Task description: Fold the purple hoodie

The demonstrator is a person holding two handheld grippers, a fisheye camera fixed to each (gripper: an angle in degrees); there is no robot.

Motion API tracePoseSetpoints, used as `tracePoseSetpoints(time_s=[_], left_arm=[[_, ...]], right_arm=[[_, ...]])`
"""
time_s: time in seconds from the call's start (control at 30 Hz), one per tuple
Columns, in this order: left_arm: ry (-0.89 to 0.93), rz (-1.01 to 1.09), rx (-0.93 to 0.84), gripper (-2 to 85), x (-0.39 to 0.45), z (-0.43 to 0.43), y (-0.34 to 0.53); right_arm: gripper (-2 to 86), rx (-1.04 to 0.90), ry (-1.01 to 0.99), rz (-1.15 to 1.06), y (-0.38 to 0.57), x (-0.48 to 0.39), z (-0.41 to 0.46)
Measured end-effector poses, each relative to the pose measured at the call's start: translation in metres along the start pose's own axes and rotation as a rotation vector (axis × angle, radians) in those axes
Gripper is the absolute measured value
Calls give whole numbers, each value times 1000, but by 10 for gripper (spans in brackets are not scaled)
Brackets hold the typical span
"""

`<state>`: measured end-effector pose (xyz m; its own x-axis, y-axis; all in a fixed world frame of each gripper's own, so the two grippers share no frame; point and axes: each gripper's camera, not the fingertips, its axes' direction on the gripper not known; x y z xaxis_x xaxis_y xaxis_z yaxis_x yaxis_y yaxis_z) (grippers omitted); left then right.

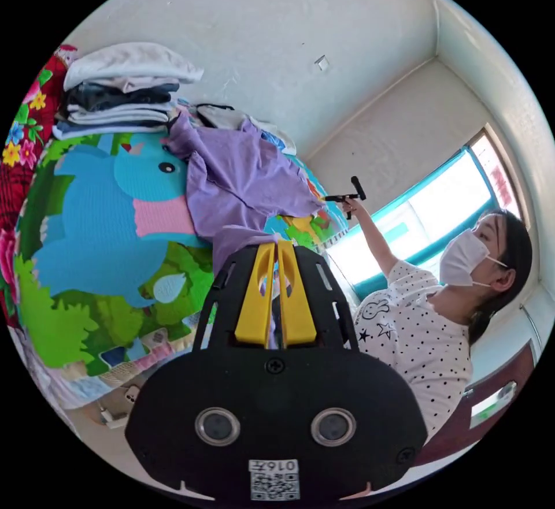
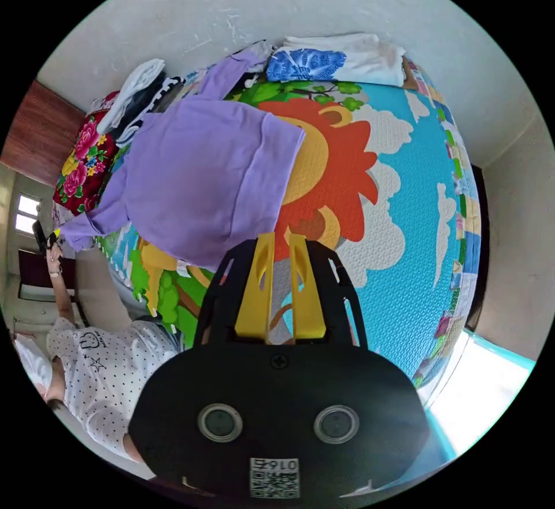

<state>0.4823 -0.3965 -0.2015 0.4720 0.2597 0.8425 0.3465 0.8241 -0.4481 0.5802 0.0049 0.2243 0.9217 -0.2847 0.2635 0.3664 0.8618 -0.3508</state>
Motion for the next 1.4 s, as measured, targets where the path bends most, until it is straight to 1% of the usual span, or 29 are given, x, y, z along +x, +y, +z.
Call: tracePoseSetpoints(time_s=[0.07,0.13,0.2,0.23,0.27,0.33,0.37,0.43,0.47,0.57,0.67,0.73,0.8,0.83,0.87,0.93,1.0,1.07,1.13,1.2,1.27,1.3,1.33,1.37,1.4], left_arm=[[60,3,34,-10,-9,4,17],[46,16,48,-10,-9,-2,20],[-12,35,68,-10,-5,-12,20],[-53,50,82,-10,-1,-20,19],[-92,67,106,-10,3,-30,19],[-139,94,145,-10,11,-44,20],[-166,108,171,-10,17,-53,22],[-208,123,211,-10,24,-68,26],[-238,129,241,-10,30,-78,29],[-305,164,335,-10,50,-107,42],[-393,191,452,-10,73,-136,66],[-436,194,532,-10,86,-155,85],[-446,196,617,-10,97,-174,105],[-443,206,656,-10,106,-186,115],[-447,208,672,-10,114,-195,121],[-452,196,650,-10,120,-202,117],[-446,182,598,-10,117,-199,100],[-441,139,470,-10,96,-180,56],[-457,86,373,-10,71,-159,11],[-491,34,285,-10,47,-137,-43],[-591,-23,236,-10,34,-116,-121],[-631,-39,255,-10,37,-116,-139],[-688,-39,319,-10,56,-121,-173],[-729,24,428,-9,95,-137,-198],[-742,66,505,-10,118,-148,-206]], right_arm=[[118,74,23,9,20,-4,-1],[138,180,-13,17,45,-14,-5],[137,191,-97,4,56,-21,-4],[136,162,-124,-3,58,-24,-1],[136,147,-120,-5,59,-26,1],[123,157,-74,1,61,-28,6],[114,176,-98,-5,63,-28,6],[50,202,-141,4,68,-24,3],[45,198,-141,-11,70,-25,2],[29,205,-151,-97,87,-36,-15],[23,262,-263,-200,121,-49,-49],[20,324,-335,-327,160,-63,-78],[18,350,-350,-436,192,-75,-98],[17,395,-345,-499,214,-81,-113],[16,433,-341,-516,224,-83,-121],[15,577,-339,-518,254,-85,-154],[14,604,-308,-504,255,-88,-166],[13,533,-249,-491,234,-92,-159],[12,335,-225,-464,177,-98,-126],[11,223,-207,-434,124,-104,-96],[10,184,-139,-398,71,-114,-79],[10,195,-58,-374,37,-124,-79],[9,258,35,-324,6,-135,-94],[9,305,81,-295,-6,-141,-106],[8,435,112,-226,-22,-151,-144]])
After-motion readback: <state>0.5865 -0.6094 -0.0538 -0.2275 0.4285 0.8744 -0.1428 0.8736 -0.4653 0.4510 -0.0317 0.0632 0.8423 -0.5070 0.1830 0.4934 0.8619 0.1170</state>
